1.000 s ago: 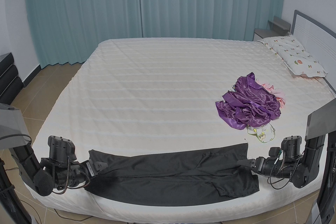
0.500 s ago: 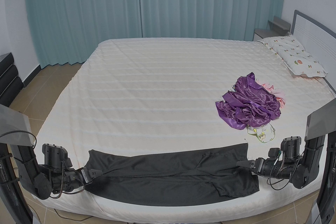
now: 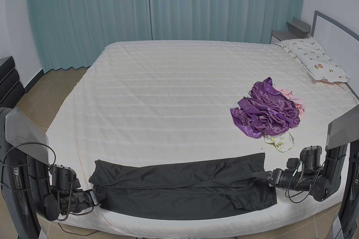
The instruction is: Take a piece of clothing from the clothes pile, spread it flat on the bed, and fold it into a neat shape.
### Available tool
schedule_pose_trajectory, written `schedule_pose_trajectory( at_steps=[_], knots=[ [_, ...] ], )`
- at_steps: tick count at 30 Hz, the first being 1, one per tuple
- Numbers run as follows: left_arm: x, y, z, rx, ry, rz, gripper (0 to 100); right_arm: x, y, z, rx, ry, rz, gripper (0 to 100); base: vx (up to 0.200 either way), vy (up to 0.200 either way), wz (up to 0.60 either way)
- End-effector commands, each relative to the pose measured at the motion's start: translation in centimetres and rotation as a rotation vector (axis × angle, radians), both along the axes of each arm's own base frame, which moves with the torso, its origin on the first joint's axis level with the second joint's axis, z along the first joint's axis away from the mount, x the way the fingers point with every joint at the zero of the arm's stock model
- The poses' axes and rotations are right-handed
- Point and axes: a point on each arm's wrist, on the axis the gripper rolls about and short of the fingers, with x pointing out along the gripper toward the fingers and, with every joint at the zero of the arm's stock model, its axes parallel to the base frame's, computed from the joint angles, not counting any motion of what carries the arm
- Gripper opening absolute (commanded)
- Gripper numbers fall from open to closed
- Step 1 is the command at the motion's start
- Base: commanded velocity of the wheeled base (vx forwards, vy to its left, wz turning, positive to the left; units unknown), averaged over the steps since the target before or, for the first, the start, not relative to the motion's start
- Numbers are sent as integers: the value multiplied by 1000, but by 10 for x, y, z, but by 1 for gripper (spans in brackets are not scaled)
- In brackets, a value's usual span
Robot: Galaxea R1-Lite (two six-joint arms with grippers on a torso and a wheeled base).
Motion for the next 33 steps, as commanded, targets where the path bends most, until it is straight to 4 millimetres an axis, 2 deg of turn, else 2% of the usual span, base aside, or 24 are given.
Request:
schedule_pose_trajectory(
  at_steps=[1,13,25,26,33],
  knots=[
    [-5,1,-4,37,36,23,0,0,0,0,0,0,1,100,0,0,0],
    [-12,4,-4,175,83,87,0,0,0,0,-1,-1,2,100,0,0,0],
    [-19,4,-1,190,137,75,0,0,0,0,-1,-1,1,100,0,0,0],
    [-20,4,-1,191,140,76,100,0,0,0,0,-3,1,100,0,0,0],
    [-19,5,0,190,131,78,100,3,-6,4,-4,-24,-30,100,0,0,0]
  ],
)
